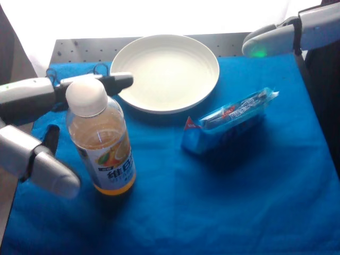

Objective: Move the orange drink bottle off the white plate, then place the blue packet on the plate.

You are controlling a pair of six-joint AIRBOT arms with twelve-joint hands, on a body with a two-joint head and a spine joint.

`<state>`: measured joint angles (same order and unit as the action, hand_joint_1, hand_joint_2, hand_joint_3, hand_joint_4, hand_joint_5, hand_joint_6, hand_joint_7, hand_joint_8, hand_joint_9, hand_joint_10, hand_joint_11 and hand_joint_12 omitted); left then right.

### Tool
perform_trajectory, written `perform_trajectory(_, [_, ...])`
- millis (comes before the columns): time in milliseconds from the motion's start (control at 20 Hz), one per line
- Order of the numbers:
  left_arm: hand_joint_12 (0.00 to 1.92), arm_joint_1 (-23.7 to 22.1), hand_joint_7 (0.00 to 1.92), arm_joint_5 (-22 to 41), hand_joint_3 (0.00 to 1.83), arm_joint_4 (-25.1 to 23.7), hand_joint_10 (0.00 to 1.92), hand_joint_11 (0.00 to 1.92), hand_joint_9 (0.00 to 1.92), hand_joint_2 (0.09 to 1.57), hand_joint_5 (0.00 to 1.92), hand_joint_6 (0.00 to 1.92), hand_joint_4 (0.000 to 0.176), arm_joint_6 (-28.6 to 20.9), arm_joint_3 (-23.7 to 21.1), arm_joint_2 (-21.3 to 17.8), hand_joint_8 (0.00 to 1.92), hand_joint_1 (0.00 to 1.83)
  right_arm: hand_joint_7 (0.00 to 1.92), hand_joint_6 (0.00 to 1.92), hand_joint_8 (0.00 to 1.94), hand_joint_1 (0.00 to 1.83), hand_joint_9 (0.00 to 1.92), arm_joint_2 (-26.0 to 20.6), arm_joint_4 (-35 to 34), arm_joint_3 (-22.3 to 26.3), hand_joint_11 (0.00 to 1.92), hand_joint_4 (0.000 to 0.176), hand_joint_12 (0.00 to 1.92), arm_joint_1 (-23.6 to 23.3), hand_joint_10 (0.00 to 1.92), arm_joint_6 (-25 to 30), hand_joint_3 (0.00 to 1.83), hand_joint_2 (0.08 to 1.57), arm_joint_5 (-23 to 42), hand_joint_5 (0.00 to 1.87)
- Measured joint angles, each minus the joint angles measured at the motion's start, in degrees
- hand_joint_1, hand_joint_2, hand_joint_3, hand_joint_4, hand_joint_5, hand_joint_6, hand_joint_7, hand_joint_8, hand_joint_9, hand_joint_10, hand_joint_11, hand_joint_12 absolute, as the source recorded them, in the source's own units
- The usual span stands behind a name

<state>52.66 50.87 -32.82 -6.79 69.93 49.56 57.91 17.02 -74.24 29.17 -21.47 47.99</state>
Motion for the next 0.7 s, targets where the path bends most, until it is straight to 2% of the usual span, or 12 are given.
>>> perform_trajectory(50, [0.08,0.87,0.00,0.20,0.00,0.28,0.00,0.02,0.00,0.52,0.00,0.00,0.176,0.17,-0.35,-0.70,0.00,0.68,0.18,0.00,0.00,0.67,0.24,0.00,0.70,0.13,0.01,0.162,1.10,0.00,0.00,0.02,0.01,0.74,-0.46,0.00])
perform_trajectory(150, [0.09,1.77,0.00,0.24,0.00,1.20,0.00,0.04,0.00,0.54,0.00,0.00,0.176,0.68,-0.92,-2.01,0.00,0.68,0.16,0.00,0.00,0.69,0.19,0.00,2.21,0.28,0.00,0.175,0.95,0.00,0.00,0.02,0.01,0.76,-1.84,0.00])
perform_trajectory(250, [0.11,3.23,0.00,0.33,0.01,2.86,0.00,0.07,0.00,0.58,0.00,0.00,0.176,2.45,-1.86,-3.78,0.00,0.65,0.07,0.00,0.00,0.69,0.16,0.11,3.41,0.31,0.01,0.172,0.95,0.00,0.00,0.02,0.00,0.76,-3.69,0.00])
perform_trajectory(300, [0.11,3.63,0.00,0.28,0.01,3.06,0.00,0.06,0.00,0.58,0.00,0.00,0.176,2.45,-1.84,-4.22,0.00,0.65,0.08,0.00,0.01,0.67,0.17,0.09,3.89,0.31,0.01,0.162,0.94,0.00,0.01,0.04,0.00,0.74,-4.55,0.00])
perform_trajectory(350, [0.10,3.74,0.00,-0.33,0.01,2.99,0.00,0.04,0.00,0.57,0.00,0.00,0.176,2.49,-1.84,-4.63,0.00,0.61,0.07,0.00,0.00,0.67,0.16,0.11,4.83,0.31,0.00,0.140,0.90,0.00,0.00,0.04,0.00,0.74,-5.55,0.00])
perform_trajectory(400, [0.09,4.15,0.00,-0.81,0.00,3.45,0.00,0.01,0.00,0.57,0.00,0.00,0.176,2.51,-1.53,-4.85,0.00,0.62,0.05,0.00,0.00,0.68,0.27,0.11,6.43,0.44,0.19,0.117,0.97,0.00,0.02,0.11,0.00,0.75,-7.15,0.00])
perform_trajectory(450, [0.09,4.24,0.00,-1.31,0.01,3.93,0.00,0.01,0.00,0.58,0.00,0.00,0.176,2.73,-1.36,-4.87,0.00,0.62,0.02,0.00,0.00,0.71,0.45,0.11,7.32,0.46,0.42,0.115,0.94,0.00,0.04,0.59,0.00,0.77,-7.69,0.00])
perform_trajectory(500, [0.02,4.52,0.00,-1.60,0.00,4.92,0.00,0.00,0.00,0.59,0.00,0.00,0.176,3.48,-1.38,-5.16,0.00,0.64,0.04,0.00,0.00,0.62,0.63,0.11,8.68,0.46,0.60,0.093,0.86,0.00,0.04,1.77,0.00,0.74,-8.15,0.00])
perform_trajectory(600, [0.00,4.79,0.00,-1.77,0.00,6.36,0.00,0.00,0.00,0.59,0.00,0.00,0.176,5.57,-1.11,-5.81,0.00,0.65,0.07,0.00,0.01,0.55,0.55,0.11,11.87,-0.33,0.55,0.101,0.90,0.00,0.00,6.03,0.00,0.69,-8.20,0.00])
perform_trajectory(650, [0.00,4.83,0.00,-1.92,0.00,7.69,0.00,0.00,0.00,0.57,0.00,0.00,0.176,6.49,-0.70,-5.81,0.00,0.65,0.07,0.00,0.00,0.59,0.25,0.11,12.92,-0.59,0.18,0.076,0.92,0.00,0.00,6.80,0.00,0.70,-8.48,0.00])
perform_trajectory(700, [0.00,4.83,0.00,-2.16,0.00,9.11,0.00,0.00,0.00,0.57,0.00,0.00,0.176,7.72,-0.42,-5.81,0.00,0.65,0.05,0.00,0.00,0.66,0.10,0.11,13.79,-0.79,0.04,0.103,0.64,0.00,0.02,7.58,0.01,0.82,-8.98,0.00])
